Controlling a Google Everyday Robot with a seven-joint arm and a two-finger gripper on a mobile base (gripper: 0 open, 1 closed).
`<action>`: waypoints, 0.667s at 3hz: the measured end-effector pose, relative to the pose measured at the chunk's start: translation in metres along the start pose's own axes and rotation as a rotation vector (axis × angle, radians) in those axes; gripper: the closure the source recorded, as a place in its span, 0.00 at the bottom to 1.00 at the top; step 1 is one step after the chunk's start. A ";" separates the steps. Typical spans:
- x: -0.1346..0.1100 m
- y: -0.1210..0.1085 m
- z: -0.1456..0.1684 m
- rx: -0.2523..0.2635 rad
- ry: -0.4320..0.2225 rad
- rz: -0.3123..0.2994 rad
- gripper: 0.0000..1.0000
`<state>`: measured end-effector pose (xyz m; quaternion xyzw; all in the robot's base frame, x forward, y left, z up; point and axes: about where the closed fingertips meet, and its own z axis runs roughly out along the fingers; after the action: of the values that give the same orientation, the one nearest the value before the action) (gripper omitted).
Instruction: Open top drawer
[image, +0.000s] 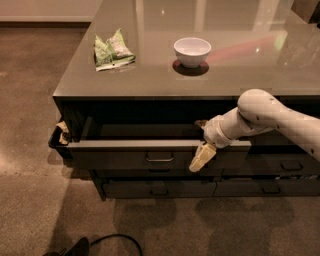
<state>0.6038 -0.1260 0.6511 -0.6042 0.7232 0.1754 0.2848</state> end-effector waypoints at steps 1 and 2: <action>0.004 0.012 0.001 -0.016 0.029 0.005 0.00; 0.014 0.031 -0.006 -0.023 0.048 0.025 0.00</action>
Offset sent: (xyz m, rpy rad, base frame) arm -0.0584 -0.0222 -0.0081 -0.0597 0.0656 -0.0323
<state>0.5713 -0.1341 0.6442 -0.6025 0.7353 0.1726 0.2581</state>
